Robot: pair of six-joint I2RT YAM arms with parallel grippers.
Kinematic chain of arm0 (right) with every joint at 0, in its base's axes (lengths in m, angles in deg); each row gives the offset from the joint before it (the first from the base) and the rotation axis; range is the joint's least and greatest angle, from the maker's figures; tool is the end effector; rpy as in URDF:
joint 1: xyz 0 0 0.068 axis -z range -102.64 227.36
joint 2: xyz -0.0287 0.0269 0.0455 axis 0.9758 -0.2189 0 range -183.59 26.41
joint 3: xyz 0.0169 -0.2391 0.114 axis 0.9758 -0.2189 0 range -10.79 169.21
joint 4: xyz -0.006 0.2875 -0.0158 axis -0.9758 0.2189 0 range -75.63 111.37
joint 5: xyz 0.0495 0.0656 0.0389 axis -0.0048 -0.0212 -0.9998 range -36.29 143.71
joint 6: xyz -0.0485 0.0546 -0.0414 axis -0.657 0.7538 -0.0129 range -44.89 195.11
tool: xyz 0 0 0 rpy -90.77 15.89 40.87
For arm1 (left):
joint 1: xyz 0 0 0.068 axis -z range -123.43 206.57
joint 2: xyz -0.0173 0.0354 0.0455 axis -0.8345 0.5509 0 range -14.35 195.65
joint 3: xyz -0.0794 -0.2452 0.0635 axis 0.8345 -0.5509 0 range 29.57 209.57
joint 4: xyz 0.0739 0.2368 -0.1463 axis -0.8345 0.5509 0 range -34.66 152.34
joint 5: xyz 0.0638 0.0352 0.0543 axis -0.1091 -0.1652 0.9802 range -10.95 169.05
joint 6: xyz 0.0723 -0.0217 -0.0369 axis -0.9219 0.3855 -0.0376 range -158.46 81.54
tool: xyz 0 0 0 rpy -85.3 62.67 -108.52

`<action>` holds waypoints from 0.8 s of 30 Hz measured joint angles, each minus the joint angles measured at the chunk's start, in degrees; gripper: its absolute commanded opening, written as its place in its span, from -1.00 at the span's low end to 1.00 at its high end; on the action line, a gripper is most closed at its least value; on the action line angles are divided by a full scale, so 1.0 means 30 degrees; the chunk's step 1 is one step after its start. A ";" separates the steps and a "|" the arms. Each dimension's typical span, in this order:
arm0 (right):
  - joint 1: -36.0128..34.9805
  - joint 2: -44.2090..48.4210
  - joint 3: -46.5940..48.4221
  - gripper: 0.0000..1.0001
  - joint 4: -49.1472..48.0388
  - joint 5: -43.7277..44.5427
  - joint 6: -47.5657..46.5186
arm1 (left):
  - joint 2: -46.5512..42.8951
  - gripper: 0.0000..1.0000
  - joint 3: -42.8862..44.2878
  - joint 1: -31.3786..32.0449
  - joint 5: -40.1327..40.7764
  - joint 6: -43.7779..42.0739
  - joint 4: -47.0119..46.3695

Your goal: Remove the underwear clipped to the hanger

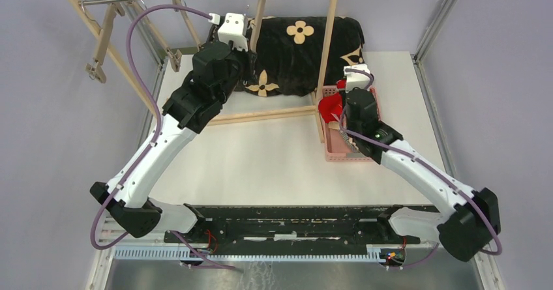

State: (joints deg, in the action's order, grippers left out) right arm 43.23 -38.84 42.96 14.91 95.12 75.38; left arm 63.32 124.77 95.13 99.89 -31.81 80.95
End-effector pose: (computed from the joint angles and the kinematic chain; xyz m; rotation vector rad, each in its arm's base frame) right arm 0.2911 0.1384 0.3237 0.0023 1.7320 -0.2017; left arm 0.2893 -0.1970 0.4833 0.2050 1.6980 -0.2770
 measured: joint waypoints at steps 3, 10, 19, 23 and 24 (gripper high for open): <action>0.0743 -0.1851 0.0000 -0.99 0.0168 -0.1049 0.0714 | 0.0095 -0.94 0.0299 -0.0109 0.0000 0.0000 0.0022; 0.2397 -0.6011 0.0000 -0.98 0.0721 -0.3242 0.2594 | 0.0270 -0.94 0.0415 -0.0510 -0.0131 0.0000 0.0627; 0.3424 -0.8364 0.0488 -0.98 0.2142 -0.3963 0.4524 | 0.0357 -0.95 0.0947 -0.0925 -0.0532 0.0007 0.0729; 0.4248 -1.0433 0.2018 -0.99 0.3978 -0.3825 0.5661 | 0.0612 -0.95 0.1464 -0.0947 -0.0656 0.0007 0.0750; 0.4452 -1.0754 0.2215 -0.99 0.4313 -0.3781 0.5923 | 0.0692 -0.94 0.1559 -0.0954 -0.0663 0.0007 0.0750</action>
State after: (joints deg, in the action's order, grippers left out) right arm 56.58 -71.10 49.61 27.85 83.78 93.15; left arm 65.39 129.45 92.27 97.90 -31.79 83.20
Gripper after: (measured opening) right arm 0.015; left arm 0.118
